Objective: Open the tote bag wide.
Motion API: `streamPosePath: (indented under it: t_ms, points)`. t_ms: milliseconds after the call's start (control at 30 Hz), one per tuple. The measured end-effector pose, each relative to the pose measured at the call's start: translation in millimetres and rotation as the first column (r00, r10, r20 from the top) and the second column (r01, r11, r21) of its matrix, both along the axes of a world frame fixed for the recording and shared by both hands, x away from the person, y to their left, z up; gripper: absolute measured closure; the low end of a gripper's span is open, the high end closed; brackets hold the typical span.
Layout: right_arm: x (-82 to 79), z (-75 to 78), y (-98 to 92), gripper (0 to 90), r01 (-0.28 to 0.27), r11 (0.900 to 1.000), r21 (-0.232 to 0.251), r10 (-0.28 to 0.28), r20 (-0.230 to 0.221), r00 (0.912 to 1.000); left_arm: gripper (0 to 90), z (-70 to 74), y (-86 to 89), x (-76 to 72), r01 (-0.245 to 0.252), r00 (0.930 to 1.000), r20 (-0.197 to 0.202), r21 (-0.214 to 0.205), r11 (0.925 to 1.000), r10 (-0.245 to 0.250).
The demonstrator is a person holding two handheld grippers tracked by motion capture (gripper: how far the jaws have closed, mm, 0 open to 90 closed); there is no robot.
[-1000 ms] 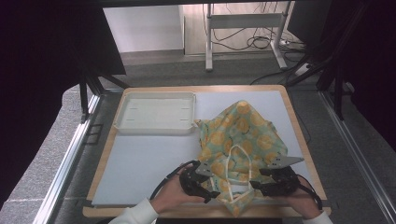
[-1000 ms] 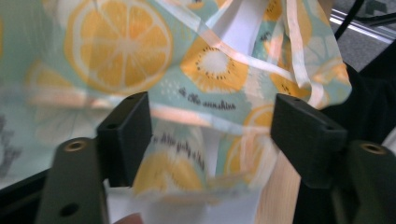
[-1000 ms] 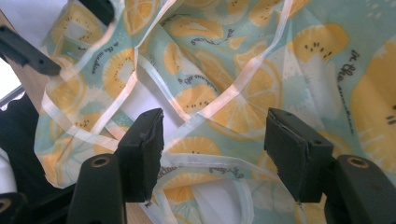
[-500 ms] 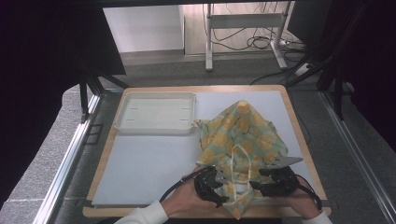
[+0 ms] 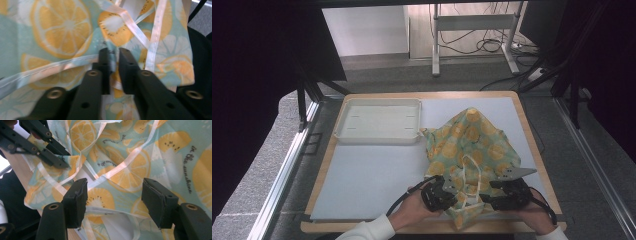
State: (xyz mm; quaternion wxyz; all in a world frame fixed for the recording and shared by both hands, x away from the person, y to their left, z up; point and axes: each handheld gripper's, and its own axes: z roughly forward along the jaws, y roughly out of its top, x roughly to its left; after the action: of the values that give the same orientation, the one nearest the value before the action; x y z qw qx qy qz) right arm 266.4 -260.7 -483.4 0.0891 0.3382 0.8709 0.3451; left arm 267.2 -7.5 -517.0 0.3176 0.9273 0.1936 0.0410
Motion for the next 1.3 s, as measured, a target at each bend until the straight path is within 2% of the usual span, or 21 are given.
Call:
streamPosePath:
  t_ms: [100, 167, 333, 433, 567, 700, 833, 1100, 1300]
  points:
    - [0.0, 1.3, -1.8, 37.6, 0.000, 1.0000, 0.004, 0.000, 0.004, 1.0000, 87.7, 8.0, 7.3, 1.1, -0.015, 0.9997, -0.021, -0.082, 0.9965, 0.014]
    - [0.0, 2.9, -3.5, 37.6, 0.000, 1.0000, 0.007, 0.000, 0.008, 1.0000, 89.0, 14.8, 13.6, 1.5, -0.032, 0.9990, -0.037, -0.139, 0.9898, 0.027]
    - [-0.9, 10.9, -9.3, 37.5, -0.006, 0.9991, 0.042, 0.005, 0.023, 0.9997, 89.6, 24.1, 29.9, 6.7, -0.075, 0.9954, -0.076, -0.219, 0.9729, 0.059]
    - [-1.7, 16.2, -14.5, 37.6, -0.001, 0.9979, 0.064, -0.001, 0.030, 0.9996, 89.7, 26.3, 39.0, 11.3, -0.103, 0.9925, -0.089, -0.240, 0.9652, 0.083]
    - [-7.1, 19.7, -15.8, 37.0, -0.027, 0.9969, 0.074, 0.025, 0.036, 0.9991, 89.7, 27.6, 47.6, 15.9, -0.127, 0.9888, -0.110, -0.263, 0.9564, 0.100]
    - [-10.3, 20.0, -7.0, 35.6, -0.079, 0.9948, 0.065, 0.076, 0.043, 0.9962, 89.7, 28.9, 52.7, 18.7, -0.139, 0.9871, -0.114, -0.263, 0.9547, 0.113]
    - [-9.0, 17.0, 6.7, 34.8, -0.138, 0.9897, 0.037, 0.136, 0.042, 0.9898, 89.7, 28.1, 54.8, 21.3, -0.153, 0.9842, -0.127, -0.265, 0.9521, 0.123]
    - [-2.7, 5.2, 19.6, 34.9, -0.192, 0.9813, -0.018, 0.191, -0.008, 0.9815, 89.7, 25.3, 56.0, 23.9, -0.156, 0.9831, -0.134, -0.254, 0.9544, 0.125]
    - [-6.8, -3.7, 22.2, 39.4, -0.234, 0.9694, -0.073, 0.232, -0.032, 0.9721, 89.7, 25.2, 60.5, 26.0, -0.177, 0.9784, -0.152, -0.265, 0.9480, 0.140]
